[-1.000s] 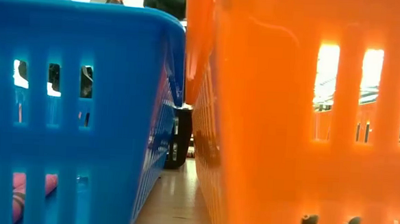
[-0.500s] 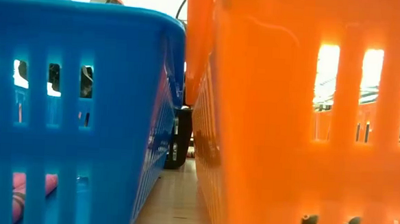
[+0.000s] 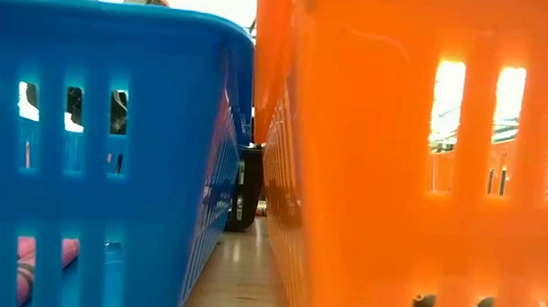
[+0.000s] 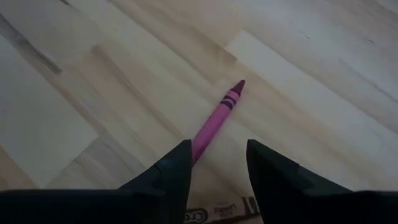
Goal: Sort crayons
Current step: Put the red crayon into the blue basket
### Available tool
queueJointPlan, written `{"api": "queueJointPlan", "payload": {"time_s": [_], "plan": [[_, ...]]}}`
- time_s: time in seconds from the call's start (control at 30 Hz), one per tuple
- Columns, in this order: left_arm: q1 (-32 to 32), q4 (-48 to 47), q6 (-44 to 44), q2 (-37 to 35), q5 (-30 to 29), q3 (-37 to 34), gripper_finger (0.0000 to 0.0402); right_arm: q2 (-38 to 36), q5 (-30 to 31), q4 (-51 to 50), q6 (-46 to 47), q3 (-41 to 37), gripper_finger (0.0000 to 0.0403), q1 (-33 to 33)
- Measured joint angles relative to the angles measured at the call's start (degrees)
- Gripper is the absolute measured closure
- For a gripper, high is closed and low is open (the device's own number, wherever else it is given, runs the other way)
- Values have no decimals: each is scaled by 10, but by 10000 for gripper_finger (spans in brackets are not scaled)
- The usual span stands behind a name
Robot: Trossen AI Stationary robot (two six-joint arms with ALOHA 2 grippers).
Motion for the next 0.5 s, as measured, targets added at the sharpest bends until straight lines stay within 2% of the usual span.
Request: {"api": "queueJointPlan", "payload": {"time_s": [0.3,0.5], "plan": [[0,0,0,0,0,0,219,-2,0,5,3,-7,245,-3],[0,0,5,0,0,0,219,2,-5,-4,-12,25,245,-3]]}}
